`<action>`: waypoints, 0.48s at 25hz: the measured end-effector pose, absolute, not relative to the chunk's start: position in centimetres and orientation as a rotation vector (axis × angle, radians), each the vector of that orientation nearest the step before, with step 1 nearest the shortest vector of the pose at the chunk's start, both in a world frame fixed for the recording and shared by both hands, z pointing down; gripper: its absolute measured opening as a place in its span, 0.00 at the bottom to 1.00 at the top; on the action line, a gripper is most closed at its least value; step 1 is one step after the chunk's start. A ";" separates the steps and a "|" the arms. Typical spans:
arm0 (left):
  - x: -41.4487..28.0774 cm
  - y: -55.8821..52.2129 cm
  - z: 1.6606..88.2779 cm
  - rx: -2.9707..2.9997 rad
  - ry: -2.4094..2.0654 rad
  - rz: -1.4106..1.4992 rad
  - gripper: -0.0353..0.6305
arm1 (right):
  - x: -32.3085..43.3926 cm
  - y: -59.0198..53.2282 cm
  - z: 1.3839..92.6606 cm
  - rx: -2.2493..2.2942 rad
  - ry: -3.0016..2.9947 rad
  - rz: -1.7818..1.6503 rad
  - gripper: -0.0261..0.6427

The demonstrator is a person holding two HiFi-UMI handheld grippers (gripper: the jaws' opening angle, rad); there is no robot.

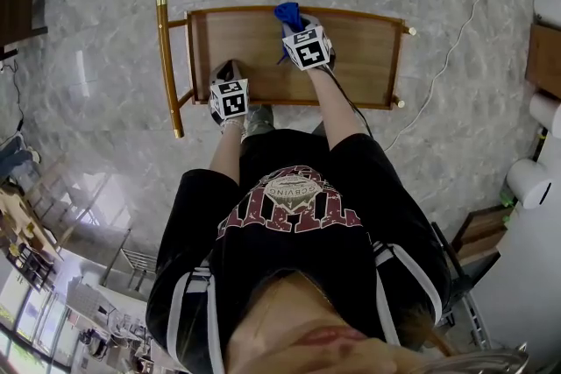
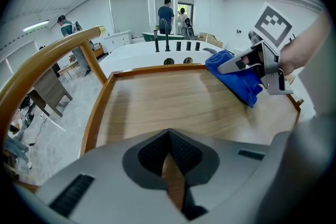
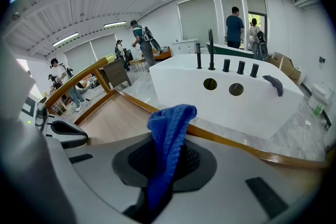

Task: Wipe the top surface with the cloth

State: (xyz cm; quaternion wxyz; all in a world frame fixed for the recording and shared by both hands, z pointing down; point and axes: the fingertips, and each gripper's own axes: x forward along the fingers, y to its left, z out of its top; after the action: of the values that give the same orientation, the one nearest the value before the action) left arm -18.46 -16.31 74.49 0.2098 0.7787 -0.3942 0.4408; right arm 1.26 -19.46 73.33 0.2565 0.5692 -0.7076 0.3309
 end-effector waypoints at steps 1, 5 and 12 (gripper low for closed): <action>-18.3 -16.3 74.5 2.168 -1.096 1.224 0.12 | 1.7 -19.2 73.4 1.549 -1.915 0.901 0.12; -18.2 -16.2 74.3 2.158 -1.089 1.239 0.12 | 3.3 -18.7 72.9 1.571 -1.900 0.905 0.12; -17.7 -16.4 74.1 2.181 -1.102 1.240 0.12 | 6.3 -17.4 73.1 1.618 -1.864 0.916 0.12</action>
State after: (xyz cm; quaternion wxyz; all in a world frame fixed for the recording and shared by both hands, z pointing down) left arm -17.66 -16.40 74.07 0.1994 0.7800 -0.3941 0.4433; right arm 6.27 -17.41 73.08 0.2515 0.5949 -0.6853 0.3366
